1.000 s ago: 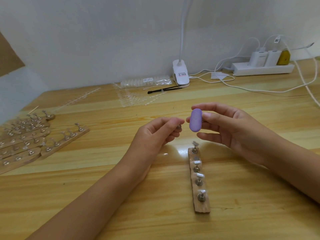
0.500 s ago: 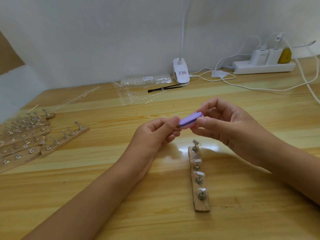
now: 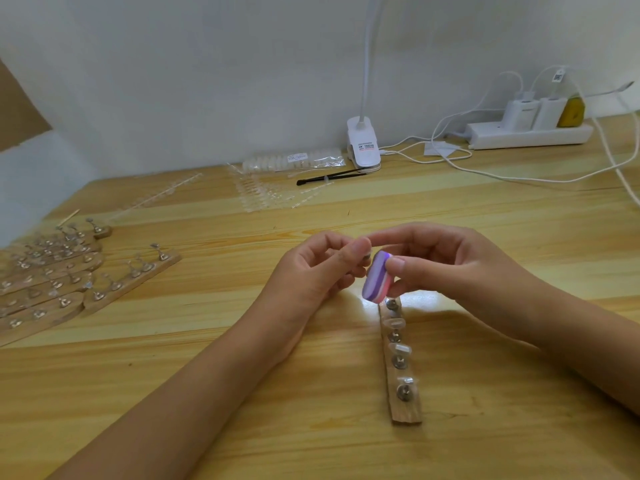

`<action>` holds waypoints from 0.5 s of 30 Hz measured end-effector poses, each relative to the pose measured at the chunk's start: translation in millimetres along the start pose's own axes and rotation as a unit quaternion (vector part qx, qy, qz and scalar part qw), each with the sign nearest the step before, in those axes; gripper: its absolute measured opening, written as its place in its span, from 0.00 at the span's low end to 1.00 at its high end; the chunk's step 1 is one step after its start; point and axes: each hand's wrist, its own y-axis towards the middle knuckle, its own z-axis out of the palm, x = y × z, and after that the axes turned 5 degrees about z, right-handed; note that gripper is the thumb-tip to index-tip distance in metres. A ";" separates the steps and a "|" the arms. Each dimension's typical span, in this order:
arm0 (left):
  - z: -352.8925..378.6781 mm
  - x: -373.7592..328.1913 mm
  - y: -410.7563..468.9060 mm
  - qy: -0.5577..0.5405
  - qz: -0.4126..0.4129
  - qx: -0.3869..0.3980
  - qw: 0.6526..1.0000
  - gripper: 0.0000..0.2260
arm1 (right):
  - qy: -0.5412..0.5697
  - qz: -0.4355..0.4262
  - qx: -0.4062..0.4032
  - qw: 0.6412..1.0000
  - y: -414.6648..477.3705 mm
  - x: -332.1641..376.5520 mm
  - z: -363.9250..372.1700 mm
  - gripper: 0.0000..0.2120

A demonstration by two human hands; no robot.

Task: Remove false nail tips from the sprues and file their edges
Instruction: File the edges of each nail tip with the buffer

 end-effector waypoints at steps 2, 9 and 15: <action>1.3 -0.4 -0.5 0.026 0.003 0.010 1.000 0.09 | -0.005 -0.008 -0.013 1.000 -0.4 -0.1 -0.8 0.15; 0.1 -1.4 -0.5 -0.024 0.008 0.022 0.999 0.13 | -0.011 -0.021 -0.019 1.000 0.1 -0.1 -3.9 0.13; -1.7 -0.2 -0.9 -0.019 0.023 0.038 0.999 0.04 | 0.016 -0.020 -0.005 1.000 0.3 -1.5 -7.8 0.13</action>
